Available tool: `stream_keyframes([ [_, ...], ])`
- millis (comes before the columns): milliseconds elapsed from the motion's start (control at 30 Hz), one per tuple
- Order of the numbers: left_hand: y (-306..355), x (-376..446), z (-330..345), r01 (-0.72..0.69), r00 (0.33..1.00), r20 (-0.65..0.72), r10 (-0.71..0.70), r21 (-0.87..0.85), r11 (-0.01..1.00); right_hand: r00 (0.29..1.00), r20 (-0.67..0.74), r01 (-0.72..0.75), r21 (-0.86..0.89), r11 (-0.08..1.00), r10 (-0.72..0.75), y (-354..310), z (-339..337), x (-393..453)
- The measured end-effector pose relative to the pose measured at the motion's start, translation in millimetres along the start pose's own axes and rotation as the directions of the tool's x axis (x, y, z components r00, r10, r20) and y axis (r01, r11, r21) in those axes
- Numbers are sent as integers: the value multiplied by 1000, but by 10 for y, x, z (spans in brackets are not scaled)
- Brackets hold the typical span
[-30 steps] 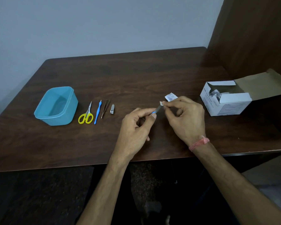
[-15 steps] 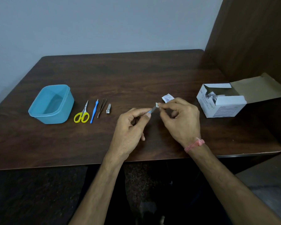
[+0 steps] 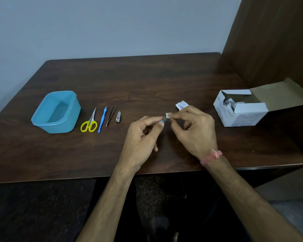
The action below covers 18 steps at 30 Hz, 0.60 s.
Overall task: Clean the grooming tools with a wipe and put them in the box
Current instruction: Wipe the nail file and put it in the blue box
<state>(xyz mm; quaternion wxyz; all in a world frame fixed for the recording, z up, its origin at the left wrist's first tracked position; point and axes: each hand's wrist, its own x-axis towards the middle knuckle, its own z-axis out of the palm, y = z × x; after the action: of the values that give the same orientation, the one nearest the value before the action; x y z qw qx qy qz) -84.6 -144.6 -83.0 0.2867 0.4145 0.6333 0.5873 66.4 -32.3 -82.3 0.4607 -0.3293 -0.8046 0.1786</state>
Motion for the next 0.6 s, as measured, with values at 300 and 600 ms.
stream_keyframes([
  [300, -2, 1, 4, -13, 1000, 19, 13, -17, 1000, 999, 5, 50, 13, 999, -50, 10, -7, -17],
  [600, 17, 6, 1, -36, 999, 17, 36, -1, 999, 996, 12, 85, 69, 994, -86, 26, 4, -28],
])
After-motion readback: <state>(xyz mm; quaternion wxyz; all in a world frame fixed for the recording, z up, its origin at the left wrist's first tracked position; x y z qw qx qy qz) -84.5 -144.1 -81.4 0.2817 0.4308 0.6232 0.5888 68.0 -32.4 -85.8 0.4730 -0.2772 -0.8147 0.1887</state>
